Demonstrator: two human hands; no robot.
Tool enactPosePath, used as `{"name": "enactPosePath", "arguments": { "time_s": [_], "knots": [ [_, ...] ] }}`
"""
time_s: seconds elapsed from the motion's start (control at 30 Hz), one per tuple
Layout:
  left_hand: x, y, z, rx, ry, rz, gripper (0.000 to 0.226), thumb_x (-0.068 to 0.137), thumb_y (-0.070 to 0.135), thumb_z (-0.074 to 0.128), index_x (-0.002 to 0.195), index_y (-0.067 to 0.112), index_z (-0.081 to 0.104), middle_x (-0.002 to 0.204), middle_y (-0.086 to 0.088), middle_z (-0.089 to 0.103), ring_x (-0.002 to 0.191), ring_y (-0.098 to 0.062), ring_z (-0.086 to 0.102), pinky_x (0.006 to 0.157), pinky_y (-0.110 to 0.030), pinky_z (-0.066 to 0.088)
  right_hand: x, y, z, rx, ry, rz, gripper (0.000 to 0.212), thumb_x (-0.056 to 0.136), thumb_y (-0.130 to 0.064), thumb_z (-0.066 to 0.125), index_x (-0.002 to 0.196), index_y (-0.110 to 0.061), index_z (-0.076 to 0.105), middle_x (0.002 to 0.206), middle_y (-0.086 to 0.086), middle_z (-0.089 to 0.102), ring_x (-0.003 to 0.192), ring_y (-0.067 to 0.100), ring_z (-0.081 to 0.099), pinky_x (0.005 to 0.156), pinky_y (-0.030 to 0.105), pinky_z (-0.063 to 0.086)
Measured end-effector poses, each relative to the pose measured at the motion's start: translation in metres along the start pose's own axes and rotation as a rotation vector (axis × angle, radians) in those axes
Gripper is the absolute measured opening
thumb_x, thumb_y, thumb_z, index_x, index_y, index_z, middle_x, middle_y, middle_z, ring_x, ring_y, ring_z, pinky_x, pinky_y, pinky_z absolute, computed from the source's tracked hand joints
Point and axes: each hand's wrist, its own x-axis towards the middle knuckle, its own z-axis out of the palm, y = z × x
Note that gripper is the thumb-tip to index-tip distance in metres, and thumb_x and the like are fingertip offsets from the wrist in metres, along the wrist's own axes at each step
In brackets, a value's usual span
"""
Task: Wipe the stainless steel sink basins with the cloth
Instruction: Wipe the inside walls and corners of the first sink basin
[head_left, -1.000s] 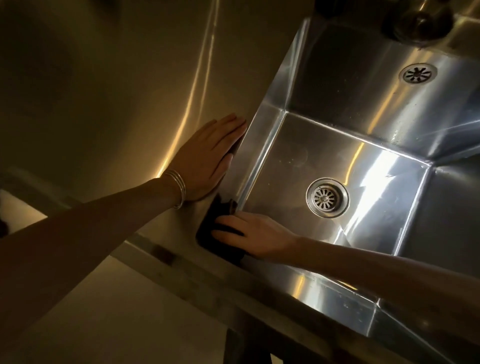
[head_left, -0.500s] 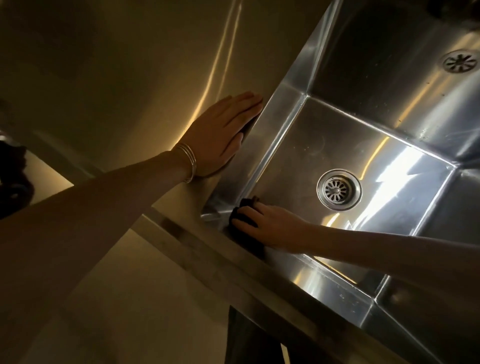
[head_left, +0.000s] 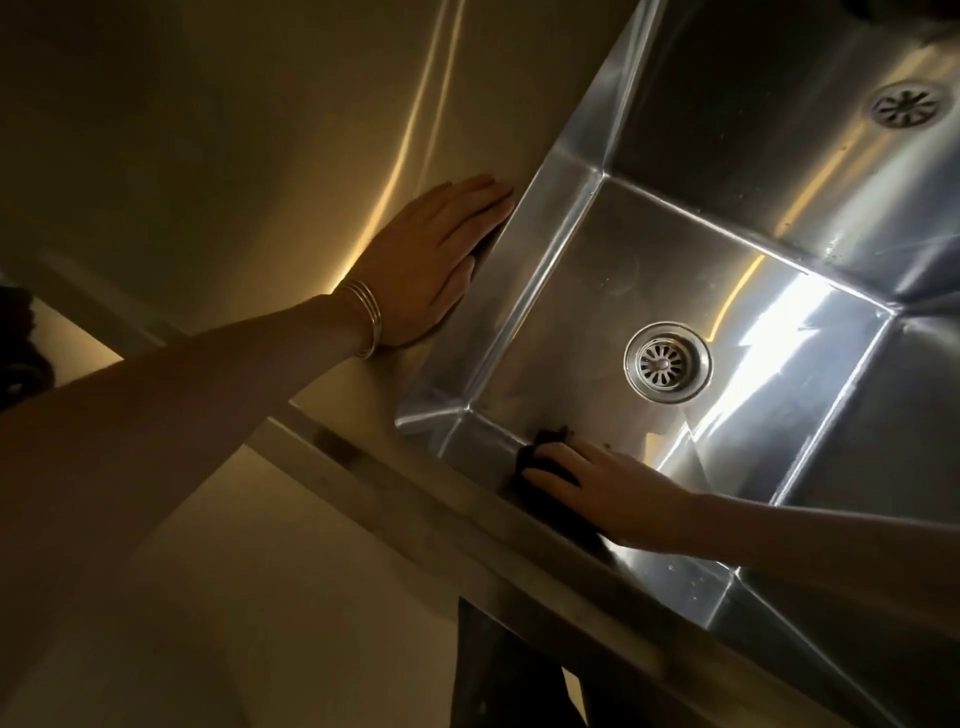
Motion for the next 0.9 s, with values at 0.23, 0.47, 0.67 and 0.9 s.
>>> {"name": "enactPosePath", "arguments": {
  "time_s": [0.23,0.47,0.67,0.9],
  "knots": [
    [0.000,0.004,-0.001,0.009,-0.012,-0.019,0.052,0.094,0.017,0.031,0.143,0.003,0.029,0.150,-0.013,0.030,0.140,-0.024,0.023,0.118,-0.029,0.008,0.055,0.037,0.030,-0.103,-0.449,0.127,0.063,0.092,-0.010,0.049,0.147,-0.014,0.019,0.150,0.015,0.022,0.124,0.033,0.038,0.090,0.042,0.049],
    [-0.002,0.019,-0.009,0.018,-0.074,-0.128,0.053,0.094,0.019,0.027,0.144,0.002,0.027,0.151,-0.014,0.028,0.142,-0.028,0.023,0.118,-0.037,0.014,-0.045,0.007,-0.002,0.031,-0.101,-0.046,0.088,0.061,-0.022,0.083,0.137,-0.017,0.038,0.134,0.009,0.041,0.111,0.023,0.054,0.075,0.029,0.057],
    [-0.051,0.094,-0.003,0.007,-0.132,-0.100,0.052,0.092,0.023,0.031,0.137,-0.002,0.039,0.145,-0.018,0.038,0.137,-0.030,0.030,0.114,-0.044,0.023,-0.026,0.030,0.038,-0.089,-0.481,0.148,0.065,0.091,-0.019,0.054,0.147,-0.017,0.020,0.145,0.014,0.030,0.125,0.031,0.039,0.097,0.040,0.046],
    [-0.088,0.152,0.015,-0.048,-0.369,-0.251,0.063,0.093,0.044,0.021,0.138,0.004,0.040,0.143,-0.012,0.044,0.138,-0.024,0.032,0.115,-0.037,0.013,-0.100,0.015,0.007,0.070,-0.179,-0.040,0.086,0.065,-0.022,0.081,0.138,-0.018,0.036,0.132,0.009,0.043,0.111,0.021,0.051,0.081,0.030,0.057]
  ]
}}
